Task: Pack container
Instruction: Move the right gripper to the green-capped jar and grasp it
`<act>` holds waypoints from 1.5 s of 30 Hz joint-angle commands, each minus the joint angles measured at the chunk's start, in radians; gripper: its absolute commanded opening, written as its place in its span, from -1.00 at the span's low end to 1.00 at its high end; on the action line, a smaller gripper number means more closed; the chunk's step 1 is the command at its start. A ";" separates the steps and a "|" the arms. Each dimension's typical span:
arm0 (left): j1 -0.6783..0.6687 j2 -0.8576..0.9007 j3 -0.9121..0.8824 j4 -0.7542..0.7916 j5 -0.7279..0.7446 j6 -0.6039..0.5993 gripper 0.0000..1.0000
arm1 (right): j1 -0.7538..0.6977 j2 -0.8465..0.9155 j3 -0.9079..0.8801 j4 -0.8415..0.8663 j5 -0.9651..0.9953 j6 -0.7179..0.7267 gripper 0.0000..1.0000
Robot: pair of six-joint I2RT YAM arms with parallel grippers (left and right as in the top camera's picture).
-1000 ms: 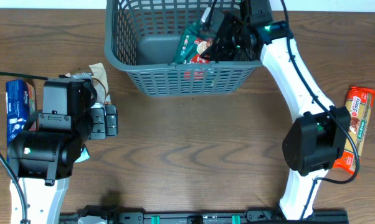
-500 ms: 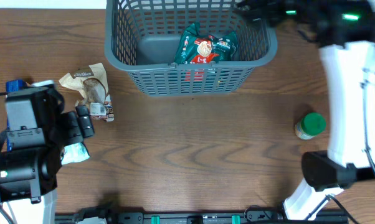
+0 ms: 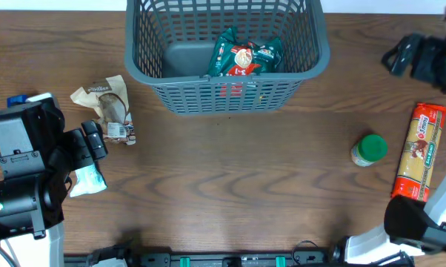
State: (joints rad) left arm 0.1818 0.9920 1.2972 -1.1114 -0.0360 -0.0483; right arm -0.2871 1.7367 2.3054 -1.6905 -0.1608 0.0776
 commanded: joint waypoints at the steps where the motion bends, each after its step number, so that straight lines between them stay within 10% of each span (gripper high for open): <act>1: 0.005 0.000 0.006 -0.002 0.036 0.005 0.97 | -0.004 -0.113 -0.170 -0.008 -0.023 0.041 0.98; 12: 0.005 -0.003 0.006 -0.006 0.051 0.005 0.97 | -0.008 -0.389 -0.696 0.096 0.233 0.064 0.99; 24: 0.005 -0.003 0.006 -0.008 0.055 0.006 0.97 | -0.107 -0.322 -1.048 0.476 0.178 0.049 0.98; 45: 0.005 -0.003 0.006 -0.008 0.055 0.006 0.97 | -0.104 -0.058 -1.080 0.729 0.179 0.049 0.99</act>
State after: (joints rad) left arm 0.1818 0.9920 1.2972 -1.1183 0.0166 -0.0486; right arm -0.3870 1.6516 1.2274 -0.9688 0.0212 0.1223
